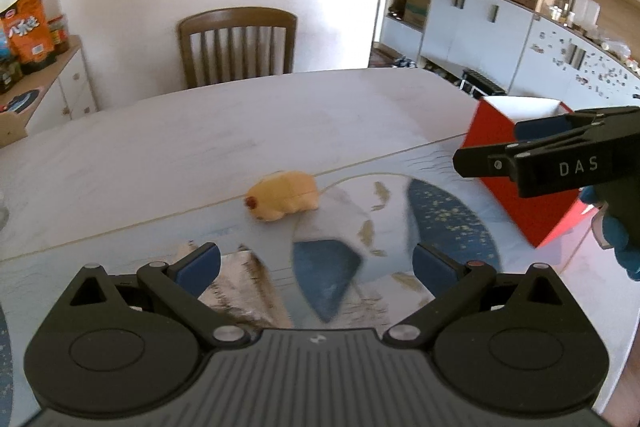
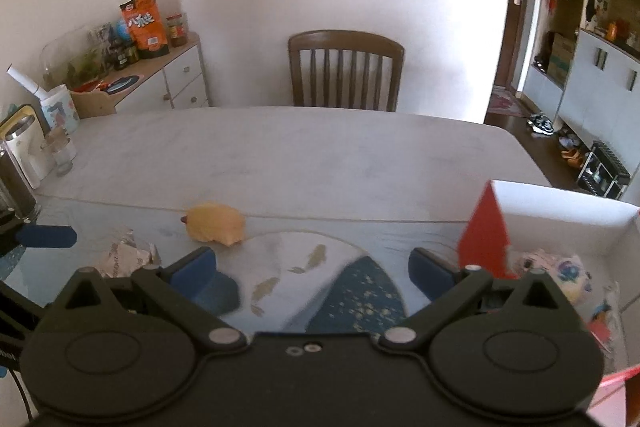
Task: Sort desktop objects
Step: 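Withdraw both tools from the box back over the table, then close the left tool on the silver snack bag while the right tool grasps the yellow squishy toy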
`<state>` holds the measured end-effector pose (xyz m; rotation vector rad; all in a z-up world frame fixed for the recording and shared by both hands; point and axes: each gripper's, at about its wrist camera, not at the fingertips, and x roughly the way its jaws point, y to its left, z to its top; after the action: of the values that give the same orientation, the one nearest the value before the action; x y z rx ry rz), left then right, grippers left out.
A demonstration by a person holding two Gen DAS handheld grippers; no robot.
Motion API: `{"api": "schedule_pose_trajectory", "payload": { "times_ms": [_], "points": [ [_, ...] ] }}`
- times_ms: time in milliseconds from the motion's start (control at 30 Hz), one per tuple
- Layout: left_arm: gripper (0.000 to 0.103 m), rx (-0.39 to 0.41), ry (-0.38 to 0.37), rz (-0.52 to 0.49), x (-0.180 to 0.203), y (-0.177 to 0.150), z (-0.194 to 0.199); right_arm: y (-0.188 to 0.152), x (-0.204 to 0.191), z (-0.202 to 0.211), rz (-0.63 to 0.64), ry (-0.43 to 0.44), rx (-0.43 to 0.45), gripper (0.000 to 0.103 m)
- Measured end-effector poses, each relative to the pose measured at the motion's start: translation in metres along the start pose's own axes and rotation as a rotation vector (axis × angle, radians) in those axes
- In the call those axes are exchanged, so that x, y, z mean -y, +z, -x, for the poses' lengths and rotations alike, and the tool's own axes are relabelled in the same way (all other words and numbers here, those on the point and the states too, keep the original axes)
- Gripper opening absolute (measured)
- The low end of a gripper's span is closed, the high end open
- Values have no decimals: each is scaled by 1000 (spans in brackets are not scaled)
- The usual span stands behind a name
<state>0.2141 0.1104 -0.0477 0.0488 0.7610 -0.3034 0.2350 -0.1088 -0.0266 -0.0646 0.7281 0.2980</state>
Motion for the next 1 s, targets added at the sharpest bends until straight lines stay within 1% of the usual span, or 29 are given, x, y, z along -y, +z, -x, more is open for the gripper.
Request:
{"api": "schedule_pose_trajectory", "payload": {
  "times_ms": [200, 467, 1000],
  "points": [
    [103, 0, 39, 9, -20, -8, -8, 11, -18, -20, 33, 25, -13, 103],
    [103, -24, 61, 28, -38, -15, -26, 21, -39, -46, 70, 57, -24, 103],
    [103, -94, 80, 58, -60, -22, -73, 20, -60, -109, 99, 100, -99, 103]
  ]
}}
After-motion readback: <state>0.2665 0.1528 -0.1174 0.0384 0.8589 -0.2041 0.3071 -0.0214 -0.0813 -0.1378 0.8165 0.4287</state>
